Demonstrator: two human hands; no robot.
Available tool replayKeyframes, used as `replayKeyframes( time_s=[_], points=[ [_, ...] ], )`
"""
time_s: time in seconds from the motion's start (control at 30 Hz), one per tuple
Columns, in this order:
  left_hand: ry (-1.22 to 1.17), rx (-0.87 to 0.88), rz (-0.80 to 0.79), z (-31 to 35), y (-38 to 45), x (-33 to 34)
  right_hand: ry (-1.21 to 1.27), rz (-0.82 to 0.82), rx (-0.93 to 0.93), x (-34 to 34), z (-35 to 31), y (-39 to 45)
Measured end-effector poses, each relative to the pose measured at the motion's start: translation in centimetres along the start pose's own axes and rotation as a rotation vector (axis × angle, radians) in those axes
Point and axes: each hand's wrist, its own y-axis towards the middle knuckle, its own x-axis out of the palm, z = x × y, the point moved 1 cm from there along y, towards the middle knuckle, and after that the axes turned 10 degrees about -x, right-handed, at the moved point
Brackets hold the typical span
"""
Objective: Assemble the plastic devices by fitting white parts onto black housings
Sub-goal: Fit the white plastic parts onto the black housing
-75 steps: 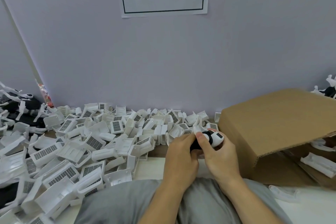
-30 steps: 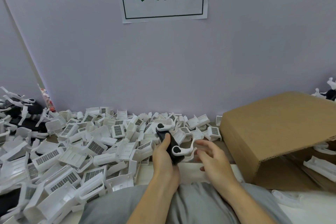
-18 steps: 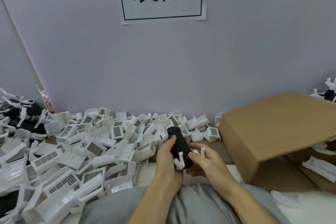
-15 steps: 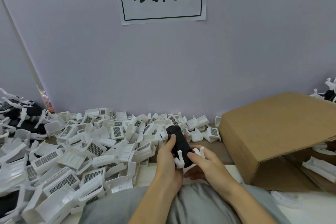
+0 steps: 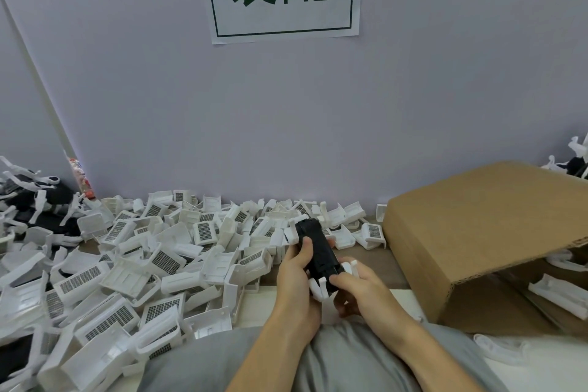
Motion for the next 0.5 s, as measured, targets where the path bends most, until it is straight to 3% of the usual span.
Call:
replayKeyframes(
  time_s=[0.5],
  points=[
    [0.037, 0.023, -0.017, -0.24, 0.23, -0.33, -0.126, 0.005, -0.037, -0.12, -0.56, -0.30]
  ],
)
